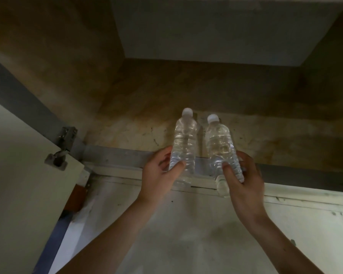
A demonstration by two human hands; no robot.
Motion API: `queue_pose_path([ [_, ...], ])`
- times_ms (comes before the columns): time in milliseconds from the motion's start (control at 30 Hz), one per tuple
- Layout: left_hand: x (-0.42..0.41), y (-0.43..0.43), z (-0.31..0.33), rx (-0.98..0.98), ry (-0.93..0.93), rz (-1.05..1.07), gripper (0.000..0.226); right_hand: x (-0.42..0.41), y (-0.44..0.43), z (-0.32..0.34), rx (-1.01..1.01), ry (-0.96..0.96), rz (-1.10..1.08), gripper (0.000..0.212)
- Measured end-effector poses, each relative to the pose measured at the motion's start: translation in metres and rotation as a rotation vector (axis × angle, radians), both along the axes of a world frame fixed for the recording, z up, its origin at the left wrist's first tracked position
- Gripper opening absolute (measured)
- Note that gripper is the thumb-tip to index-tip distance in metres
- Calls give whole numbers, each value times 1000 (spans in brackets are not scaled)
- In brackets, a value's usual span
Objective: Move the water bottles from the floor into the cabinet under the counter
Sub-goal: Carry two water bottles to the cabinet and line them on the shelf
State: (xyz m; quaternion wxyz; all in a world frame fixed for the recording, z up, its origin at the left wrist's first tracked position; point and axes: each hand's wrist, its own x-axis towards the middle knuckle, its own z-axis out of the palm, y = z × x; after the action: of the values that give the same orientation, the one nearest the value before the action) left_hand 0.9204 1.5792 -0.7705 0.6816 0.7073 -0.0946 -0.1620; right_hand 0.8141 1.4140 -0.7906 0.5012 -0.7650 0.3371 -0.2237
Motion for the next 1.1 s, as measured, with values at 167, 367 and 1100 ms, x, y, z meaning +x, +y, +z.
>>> queue_pose_path([
  [167, 15, -12, -3, -25, 8, -3, 35, 1, -3, -3, 17, -9, -1, 49],
  [367, 33, -30, -5, -31, 1, 21, 35, 4, -5, -3, 16, -31, -11, 37],
  [1100, 58, -44, -3, -38, 19, -25, 29, 40, -7, 3, 24, -6, -69, 53],
])
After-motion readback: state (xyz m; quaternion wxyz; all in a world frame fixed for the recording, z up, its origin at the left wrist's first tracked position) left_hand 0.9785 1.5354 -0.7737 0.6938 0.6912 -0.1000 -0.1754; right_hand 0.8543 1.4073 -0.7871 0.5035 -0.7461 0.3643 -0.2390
